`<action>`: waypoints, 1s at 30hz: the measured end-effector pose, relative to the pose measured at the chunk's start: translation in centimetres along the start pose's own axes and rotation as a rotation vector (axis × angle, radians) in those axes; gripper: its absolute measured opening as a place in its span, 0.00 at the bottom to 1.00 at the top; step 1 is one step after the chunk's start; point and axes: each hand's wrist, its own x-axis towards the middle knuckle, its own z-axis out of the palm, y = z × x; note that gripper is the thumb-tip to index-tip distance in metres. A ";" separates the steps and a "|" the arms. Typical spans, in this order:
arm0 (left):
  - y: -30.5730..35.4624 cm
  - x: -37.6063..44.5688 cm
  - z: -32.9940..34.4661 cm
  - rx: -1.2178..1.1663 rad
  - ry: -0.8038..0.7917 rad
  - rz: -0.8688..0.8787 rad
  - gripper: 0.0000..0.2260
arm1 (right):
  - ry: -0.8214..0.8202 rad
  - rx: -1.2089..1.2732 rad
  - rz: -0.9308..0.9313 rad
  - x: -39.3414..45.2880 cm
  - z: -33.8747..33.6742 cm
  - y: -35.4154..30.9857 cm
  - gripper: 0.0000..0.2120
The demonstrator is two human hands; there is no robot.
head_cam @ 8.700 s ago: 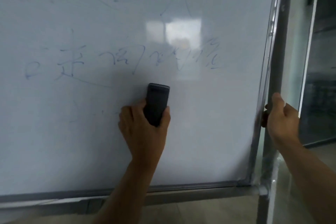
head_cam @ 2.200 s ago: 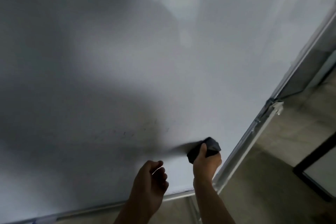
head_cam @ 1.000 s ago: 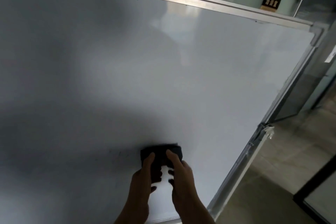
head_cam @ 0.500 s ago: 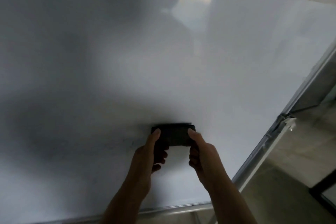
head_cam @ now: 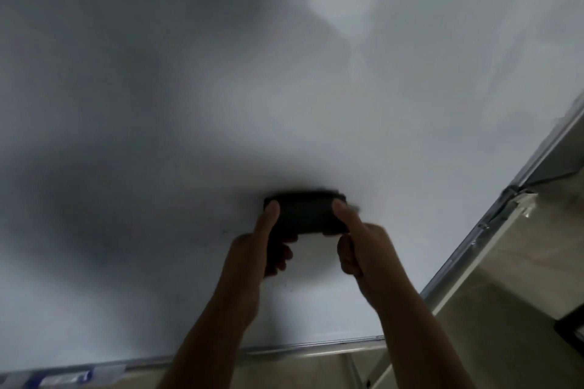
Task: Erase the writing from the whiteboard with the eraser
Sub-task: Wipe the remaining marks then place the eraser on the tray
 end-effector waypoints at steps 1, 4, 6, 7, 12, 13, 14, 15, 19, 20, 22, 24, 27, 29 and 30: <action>1.0 0.1 0.0 0.019 0.003 0.044 0.27 | -0.004 -0.009 -0.033 -0.1 0.3 -1.0 0.40; 0.5 0.8 -0.4 0.054 0.038 0.027 0.28 | -0.006 0.009 -0.019 0.3 0.8 -0.2 0.32; -2.6 1.4 -0.8 0.115 0.095 -0.095 0.29 | 0.036 0.021 0.058 0.7 0.8 3.2 0.29; -4.5 1.5 -1.1 0.145 0.122 -0.178 0.30 | 0.057 0.009 0.111 0.6 0.8 5.3 0.30; -8.7 1.6 -2.1 0.162 0.135 -0.373 0.31 | 0.051 -0.070 0.224 0.0 0.8 8.4 0.37; -7.8 1.7 -1.9 0.144 0.130 -0.319 0.31 | 0.054 -0.089 0.175 0.2 0.8 7.4 0.39; -6.4 1.7 -1.5 0.131 0.122 -0.241 0.31 | 0.060 -0.107 0.108 0.5 0.8 6.0 0.40; -4.8 1.6 -1.1 0.126 0.102 -0.153 0.31 | 0.063 -0.119 0.035 0.6 0.7 4.4 0.40; 0.5 1.1 0.3 0.164 -0.005 0.080 0.34 | 0.016 -0.105 -0.133 0.5 0.2 -0.3 0.35; 0.5 1.2 0.5 0.176 -0.007 0.085 0.34 | 0.026 -0.089 -0.128 0.6 0.0 -0.2 0.35; -1.0 1.7 0.7 0.204 0.007 0.040 0.33 | 0.061 -0.066 -0.061 0.9 -0.3 1.7 0.35; -4.3 2.2 0.6 0.236 0.033 -0.080 0.32 | 0.104 -0.045 0.056 1.2 -0.5 5.1 0.32; -8.2 2.4 0.2 0.288 0.056 -0.307 0.32 | 0.110 -0.041 0.223 1.1 -0.7 8.6 0.29; -8.2 2.5 0.3 0.282 0.062 -0.319 0.30 | 0.108 -0.026 0.210 1.2 -0.6 8.1 0.29; -7.4 2.6 0.6 0.263 0.054 -0.259 0.30 | 0.118 -0.019 0.160 1.3 -0.5 7.1 0.28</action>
